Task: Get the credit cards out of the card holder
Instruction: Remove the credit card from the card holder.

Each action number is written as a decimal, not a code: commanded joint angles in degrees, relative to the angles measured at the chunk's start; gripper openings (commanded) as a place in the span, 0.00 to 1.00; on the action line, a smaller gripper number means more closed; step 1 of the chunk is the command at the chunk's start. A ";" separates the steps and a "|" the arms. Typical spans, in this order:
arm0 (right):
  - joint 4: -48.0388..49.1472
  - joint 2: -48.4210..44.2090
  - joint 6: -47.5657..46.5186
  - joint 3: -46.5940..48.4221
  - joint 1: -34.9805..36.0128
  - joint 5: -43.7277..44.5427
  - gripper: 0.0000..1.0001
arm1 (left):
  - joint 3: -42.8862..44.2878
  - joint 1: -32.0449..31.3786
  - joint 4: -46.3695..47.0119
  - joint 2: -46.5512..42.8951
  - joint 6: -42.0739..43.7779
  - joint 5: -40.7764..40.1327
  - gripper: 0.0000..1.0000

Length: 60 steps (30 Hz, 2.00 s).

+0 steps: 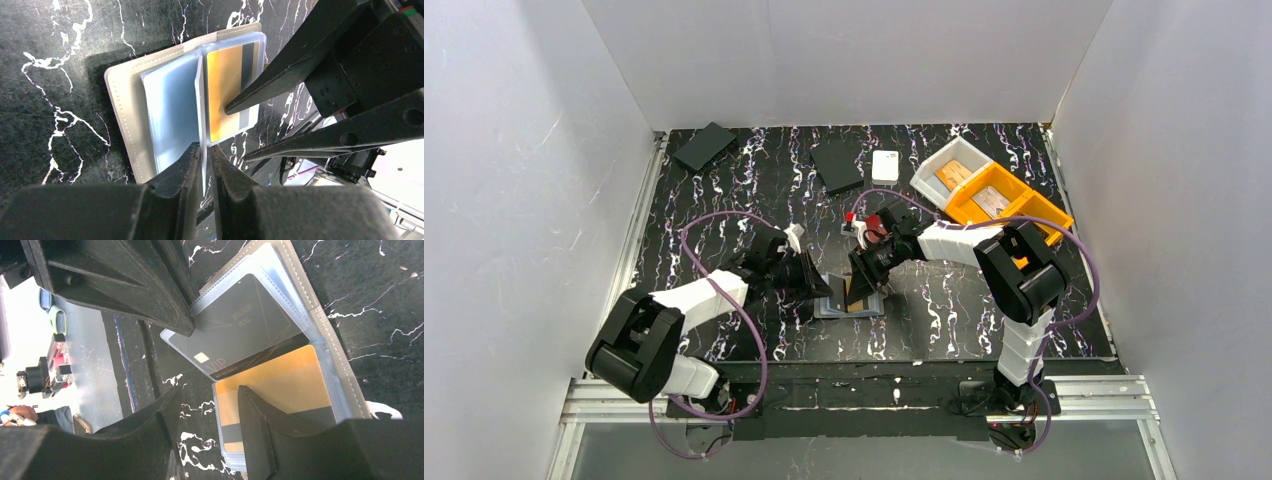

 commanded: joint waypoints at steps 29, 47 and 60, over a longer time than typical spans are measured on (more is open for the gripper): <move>9.84 -5.34 8.65 -4.64 -4.14 -8.37 0.55 | -6.15 0.66 14.77 -5.06 -1.20 4.53 0.00; 26.62 -9.91 28.40 -8.24 -6.55 -11.34 0.51 | -10.58 0.76 33.87 -9.27 -11.42 8.61 0.00; 30.81 -12.63 32.68 -11.14 -7.92 -10.88 0.51 | -11.53 0.73 41.42 -9.56 -15.45 9.22 0.00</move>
